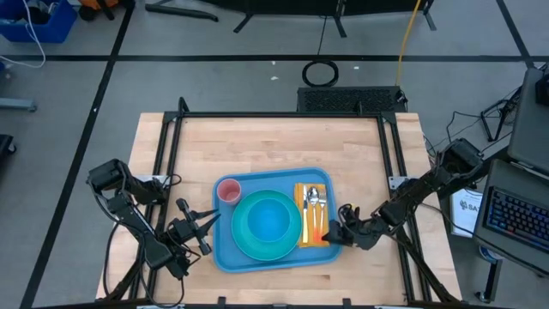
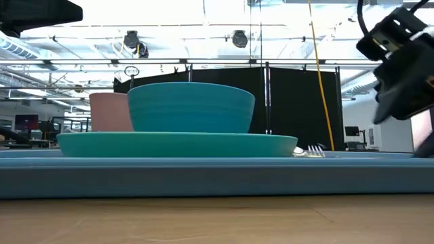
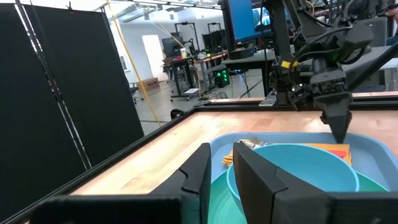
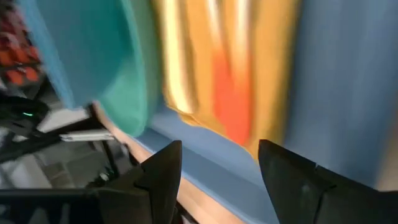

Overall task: Set up tray
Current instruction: Put the orange fork on the yellow napkin to the right of the orange spoon, then return to Home Position

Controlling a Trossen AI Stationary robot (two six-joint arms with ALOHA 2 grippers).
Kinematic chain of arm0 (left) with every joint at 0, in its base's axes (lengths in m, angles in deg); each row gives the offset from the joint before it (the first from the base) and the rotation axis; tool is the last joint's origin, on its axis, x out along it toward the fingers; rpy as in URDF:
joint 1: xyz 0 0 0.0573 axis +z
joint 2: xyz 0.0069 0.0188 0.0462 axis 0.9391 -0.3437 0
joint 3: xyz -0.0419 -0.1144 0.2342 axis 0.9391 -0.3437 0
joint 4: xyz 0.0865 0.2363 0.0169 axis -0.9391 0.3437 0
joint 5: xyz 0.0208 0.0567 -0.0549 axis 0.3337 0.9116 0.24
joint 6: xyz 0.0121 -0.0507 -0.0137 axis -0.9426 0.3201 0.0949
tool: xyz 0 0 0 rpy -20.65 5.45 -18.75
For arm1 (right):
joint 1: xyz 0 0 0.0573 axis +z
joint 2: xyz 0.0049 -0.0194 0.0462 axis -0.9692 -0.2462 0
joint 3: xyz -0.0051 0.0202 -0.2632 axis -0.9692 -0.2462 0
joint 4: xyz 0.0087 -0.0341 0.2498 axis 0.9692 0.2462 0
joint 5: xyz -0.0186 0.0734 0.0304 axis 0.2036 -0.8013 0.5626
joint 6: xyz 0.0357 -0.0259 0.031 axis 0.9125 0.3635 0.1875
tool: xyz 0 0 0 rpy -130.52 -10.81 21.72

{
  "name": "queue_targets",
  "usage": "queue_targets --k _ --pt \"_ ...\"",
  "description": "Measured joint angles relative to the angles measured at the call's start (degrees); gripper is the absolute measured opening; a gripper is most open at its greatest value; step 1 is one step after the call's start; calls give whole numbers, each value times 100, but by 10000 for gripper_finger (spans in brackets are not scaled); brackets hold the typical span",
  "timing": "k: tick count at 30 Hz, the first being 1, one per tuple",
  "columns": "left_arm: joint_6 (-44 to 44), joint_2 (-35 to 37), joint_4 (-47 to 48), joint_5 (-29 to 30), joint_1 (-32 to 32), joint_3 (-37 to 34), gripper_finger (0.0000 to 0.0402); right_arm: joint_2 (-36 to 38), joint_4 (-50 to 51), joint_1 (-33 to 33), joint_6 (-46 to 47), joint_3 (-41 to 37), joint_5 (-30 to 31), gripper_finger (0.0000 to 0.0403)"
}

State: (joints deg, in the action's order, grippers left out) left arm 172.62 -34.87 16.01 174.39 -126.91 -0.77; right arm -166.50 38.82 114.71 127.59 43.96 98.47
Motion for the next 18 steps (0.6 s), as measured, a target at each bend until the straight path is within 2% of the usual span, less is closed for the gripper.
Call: queue_targets --k 3,18 --pt "-1 0 0 -1 0 0 72 0 89 2 -17 0 -238 201" --pt "-18 0 -1 -2 0 2 72 79 56 -68 -874 0 -214 201"
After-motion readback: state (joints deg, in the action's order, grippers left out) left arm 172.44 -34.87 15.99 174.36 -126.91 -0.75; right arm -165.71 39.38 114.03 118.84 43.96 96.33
